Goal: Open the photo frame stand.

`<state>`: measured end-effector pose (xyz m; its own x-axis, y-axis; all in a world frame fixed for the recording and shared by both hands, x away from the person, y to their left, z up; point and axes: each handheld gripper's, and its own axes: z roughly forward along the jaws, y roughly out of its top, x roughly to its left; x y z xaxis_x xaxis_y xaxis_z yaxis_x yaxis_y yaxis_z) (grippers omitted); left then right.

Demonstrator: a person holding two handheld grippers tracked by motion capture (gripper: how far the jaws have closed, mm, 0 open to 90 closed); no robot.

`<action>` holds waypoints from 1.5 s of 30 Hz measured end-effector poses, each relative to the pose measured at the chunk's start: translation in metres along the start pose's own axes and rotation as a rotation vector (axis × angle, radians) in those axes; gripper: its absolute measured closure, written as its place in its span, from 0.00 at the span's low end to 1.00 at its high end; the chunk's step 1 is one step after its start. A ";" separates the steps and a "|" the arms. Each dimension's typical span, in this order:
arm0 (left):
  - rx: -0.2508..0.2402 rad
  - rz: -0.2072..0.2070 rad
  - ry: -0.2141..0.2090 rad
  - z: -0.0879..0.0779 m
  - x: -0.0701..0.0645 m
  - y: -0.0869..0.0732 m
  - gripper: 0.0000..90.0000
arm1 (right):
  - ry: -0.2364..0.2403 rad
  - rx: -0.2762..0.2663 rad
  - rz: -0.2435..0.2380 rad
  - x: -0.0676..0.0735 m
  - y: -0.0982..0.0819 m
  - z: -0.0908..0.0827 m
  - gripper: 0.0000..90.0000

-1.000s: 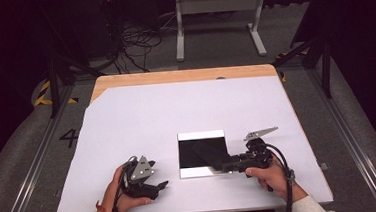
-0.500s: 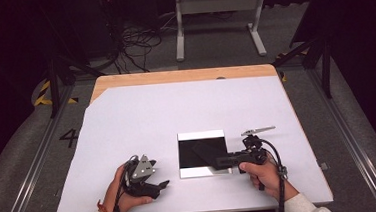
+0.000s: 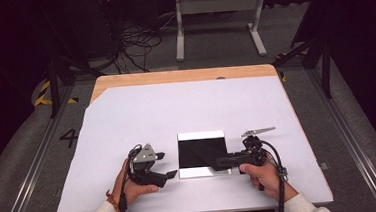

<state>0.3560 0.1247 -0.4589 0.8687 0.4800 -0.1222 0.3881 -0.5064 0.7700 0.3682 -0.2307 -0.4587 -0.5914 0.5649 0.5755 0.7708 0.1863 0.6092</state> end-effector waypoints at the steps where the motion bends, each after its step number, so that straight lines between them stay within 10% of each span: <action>1: 0.006 0.009 -0.003 0.003 0.001 0.002 0.24 | 0.000 0.002 -0.009 0.000 -0.001 0.000 0.60; 16: 0.036 -0.097 -0.055 0.030 0.013 0.015 0.19 | -0.004 -0.013 -0.074 0.008 0.000 -0.004 0.63; 45: 0.051 -0.074 -0.132 0.044 0.017 0.030 0.23 | -0.028 -0.056 -0.245 0.023 -0.002 -0.009 0.69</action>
<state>0.3958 0.0857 -0.4652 0.8688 0.4204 -0.2617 0.4648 -0.5101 0.7237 0.3505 -0.2256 -0.4419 -0.7517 0.5305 0.3917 0.5901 0.2759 0.7587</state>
